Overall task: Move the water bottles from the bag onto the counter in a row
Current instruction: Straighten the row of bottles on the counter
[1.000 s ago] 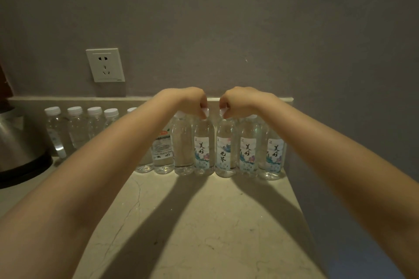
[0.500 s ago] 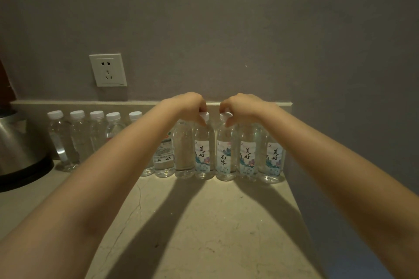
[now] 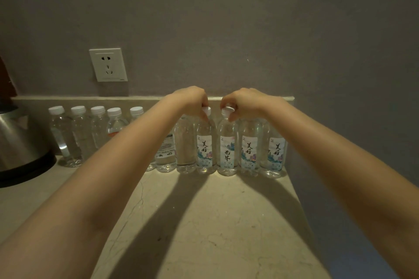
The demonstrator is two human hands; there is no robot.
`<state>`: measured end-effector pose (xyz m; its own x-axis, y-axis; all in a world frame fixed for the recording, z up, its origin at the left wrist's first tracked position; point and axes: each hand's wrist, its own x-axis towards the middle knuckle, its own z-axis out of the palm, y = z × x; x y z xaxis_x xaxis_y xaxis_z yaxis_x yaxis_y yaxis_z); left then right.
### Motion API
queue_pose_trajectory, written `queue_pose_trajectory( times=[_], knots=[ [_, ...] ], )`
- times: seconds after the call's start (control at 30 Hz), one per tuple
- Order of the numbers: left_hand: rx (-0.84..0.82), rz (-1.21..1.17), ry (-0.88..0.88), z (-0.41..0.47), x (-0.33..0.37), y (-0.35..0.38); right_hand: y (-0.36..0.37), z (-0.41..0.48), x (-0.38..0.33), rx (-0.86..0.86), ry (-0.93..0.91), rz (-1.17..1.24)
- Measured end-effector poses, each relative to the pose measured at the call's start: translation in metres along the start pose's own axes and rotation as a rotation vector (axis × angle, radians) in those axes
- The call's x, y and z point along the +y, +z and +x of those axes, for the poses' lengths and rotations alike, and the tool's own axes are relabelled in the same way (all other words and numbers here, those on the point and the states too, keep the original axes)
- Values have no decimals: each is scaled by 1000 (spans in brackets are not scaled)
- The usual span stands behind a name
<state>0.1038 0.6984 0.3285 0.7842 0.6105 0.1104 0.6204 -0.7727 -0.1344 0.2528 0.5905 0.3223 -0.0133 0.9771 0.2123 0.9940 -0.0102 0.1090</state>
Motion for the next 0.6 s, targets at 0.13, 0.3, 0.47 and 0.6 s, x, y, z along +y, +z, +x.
queue_pose_trajectory(
  times=[0.13, 0.3, 0.47, 0.6],
  knots=[
    [10, -12, 0, -3, 0, 1, 2, -4, -1, 26, 5, -29],
    [136, -77, -21, -16, -3, 6, 3, -10, -3, 62, 49, 6],
    [443, -390, -126, -54, -47, 8, -9, -3, -17, 171, 16, 140],
    [492, -450, -340, -84, -93, 6, -17, 19, -48, 119, -47, 120]
  ],
)
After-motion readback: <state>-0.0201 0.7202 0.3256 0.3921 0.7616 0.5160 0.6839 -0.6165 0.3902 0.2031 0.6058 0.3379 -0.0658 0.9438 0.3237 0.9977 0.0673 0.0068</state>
